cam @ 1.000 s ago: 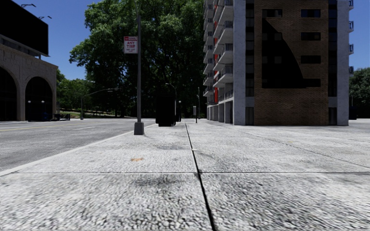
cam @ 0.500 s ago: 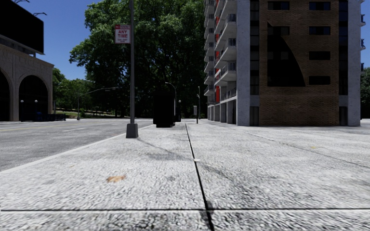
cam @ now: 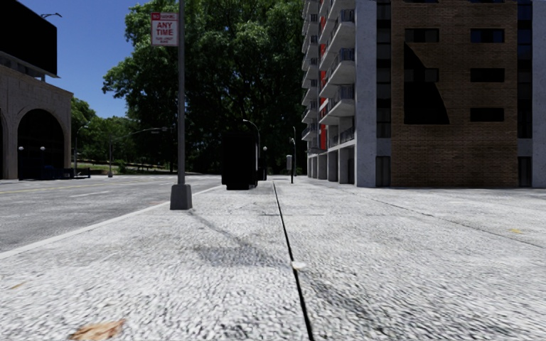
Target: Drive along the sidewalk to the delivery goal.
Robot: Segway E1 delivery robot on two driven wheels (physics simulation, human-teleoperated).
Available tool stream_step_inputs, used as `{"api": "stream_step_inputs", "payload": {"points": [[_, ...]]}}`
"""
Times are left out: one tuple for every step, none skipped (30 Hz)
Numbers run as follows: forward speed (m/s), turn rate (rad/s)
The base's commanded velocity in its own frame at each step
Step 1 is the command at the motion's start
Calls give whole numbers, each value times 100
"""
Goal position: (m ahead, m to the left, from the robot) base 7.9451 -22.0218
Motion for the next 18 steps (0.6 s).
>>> {"api": "stream_step_inputs", "payload": {"points": [[200, 0], [200, 0], [200, 0], [200, 0], [200, 0], [200, 0], [200, 0], [200, 0], [200, 0], [200, 0], [200, 0], [200, 0], [200, 0], [200, 0], [200, 0], [200, 0], [200, 0], [200, 0]]}}
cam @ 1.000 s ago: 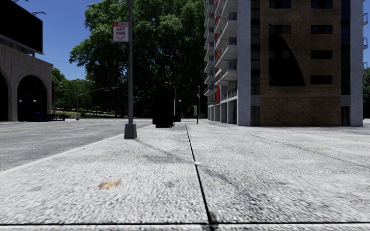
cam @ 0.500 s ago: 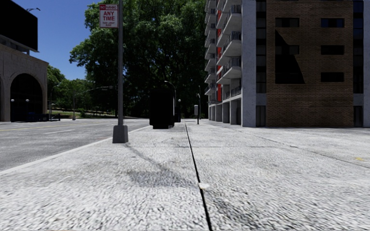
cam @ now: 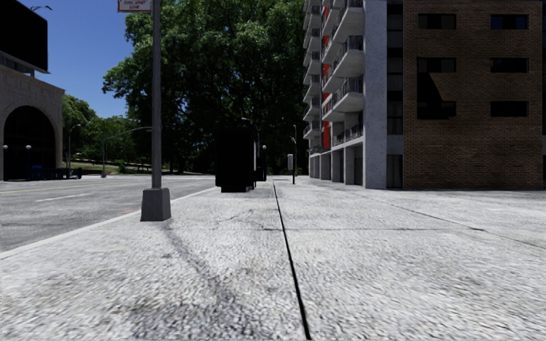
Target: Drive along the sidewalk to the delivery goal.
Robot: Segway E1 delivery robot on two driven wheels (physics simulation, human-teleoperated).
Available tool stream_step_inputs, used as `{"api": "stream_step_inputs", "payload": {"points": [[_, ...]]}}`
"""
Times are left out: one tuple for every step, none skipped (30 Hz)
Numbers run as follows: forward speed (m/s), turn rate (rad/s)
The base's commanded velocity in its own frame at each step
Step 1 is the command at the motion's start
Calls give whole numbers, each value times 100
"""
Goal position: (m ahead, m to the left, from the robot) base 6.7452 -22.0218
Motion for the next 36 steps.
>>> {"api": "stream_step_inputs", "payload": {"points": [[200, 0], [200, 0], [200, 0], [200, 0], [200, 0], [200, 0], [200, 0], [200, 0], [200, 0], [200, 0], [200, 0], [200, 0], [200, 0], [200, 0], [200, 0], [200, 0], [200, 0], [200, 0], [200, -7], [200, -16], [200, -18], [200, -18], [200, -19], [200, -19], [200, -19], [200, -19], [200, -19], [200, -23], [200, -25], [200, -27], [200, -27], [200, -27], [200, -27], [200, -27], [200, -27], [200, -27]]}}
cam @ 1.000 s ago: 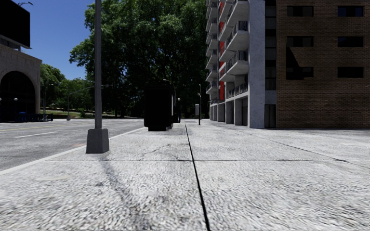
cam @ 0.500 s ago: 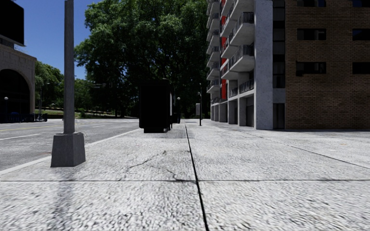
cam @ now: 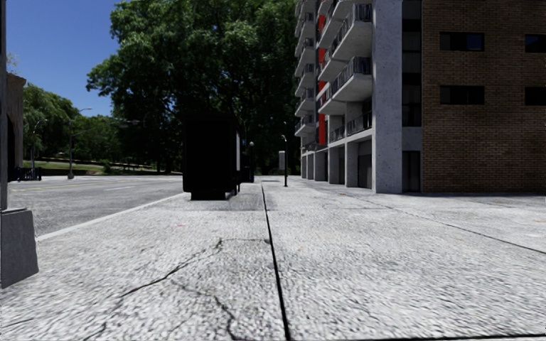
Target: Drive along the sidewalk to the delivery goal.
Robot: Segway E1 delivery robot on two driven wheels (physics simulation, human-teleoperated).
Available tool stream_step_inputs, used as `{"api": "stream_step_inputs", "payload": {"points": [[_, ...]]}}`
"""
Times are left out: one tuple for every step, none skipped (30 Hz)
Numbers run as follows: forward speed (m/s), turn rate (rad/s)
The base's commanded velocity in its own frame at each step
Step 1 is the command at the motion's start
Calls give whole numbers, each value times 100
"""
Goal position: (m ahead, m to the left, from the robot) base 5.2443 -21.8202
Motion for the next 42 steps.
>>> {"api": "stream_step_inputs", "payload": {"points": [[200, -27], [200, -27], [200, -27], [200, -27], [200, -27], [200, -27], [200, -27], [200, -27], [200, -27], [200, -27], [200, -27], [200, -30], [200, -49], [200, -49], [200, -61], [200, -65], [200, -66], [200, -66], [200, -66], [200, -66], [200, -66], [200, -66], [200, -66], [200, -66], [200, -66], [200, -66], [200, -66], [200, -66], [200, -66], [200, -66], [200, -66], [200, -66], [200, -66], [200, -66], [200, -66], [200, -66], [200, -66], [200, -66], [200, -66], [200, -66], [200, -66], [200, -66]]}}
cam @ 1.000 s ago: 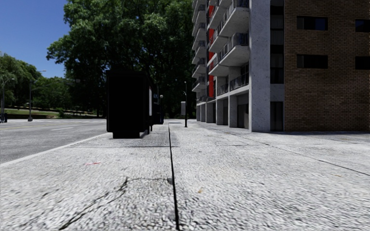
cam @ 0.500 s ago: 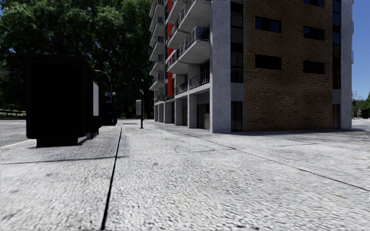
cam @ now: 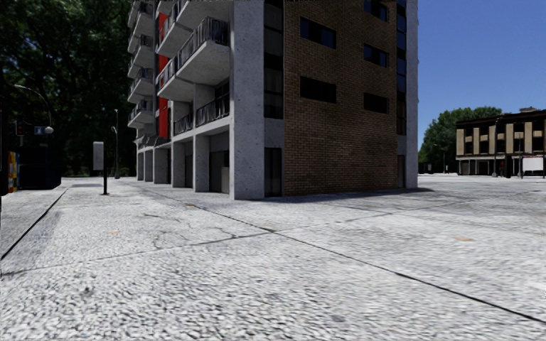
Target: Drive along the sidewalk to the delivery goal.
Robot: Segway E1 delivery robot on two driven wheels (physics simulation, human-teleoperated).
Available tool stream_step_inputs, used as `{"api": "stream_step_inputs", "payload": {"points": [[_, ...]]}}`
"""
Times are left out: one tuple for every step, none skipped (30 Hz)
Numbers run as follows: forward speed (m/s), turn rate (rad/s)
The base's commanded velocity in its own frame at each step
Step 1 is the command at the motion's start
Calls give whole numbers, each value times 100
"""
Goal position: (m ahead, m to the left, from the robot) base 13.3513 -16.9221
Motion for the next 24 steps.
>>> {"api": "stream_step_inputs", "payload": {"points": [[200, -66], [200, -66], [200, -66], [200, -66], [200, -66], [200, -66], [200, -66], [200, -66], [200, -66], [200, -66], [200, -66], [200, -66], [200, -66], [200, -66], [200, -66], [200, -66], [200, -66], [200, -66], [200, -66], [200, -66], [200, -66], [200, -66], [200, -66], [200, -66]]}}
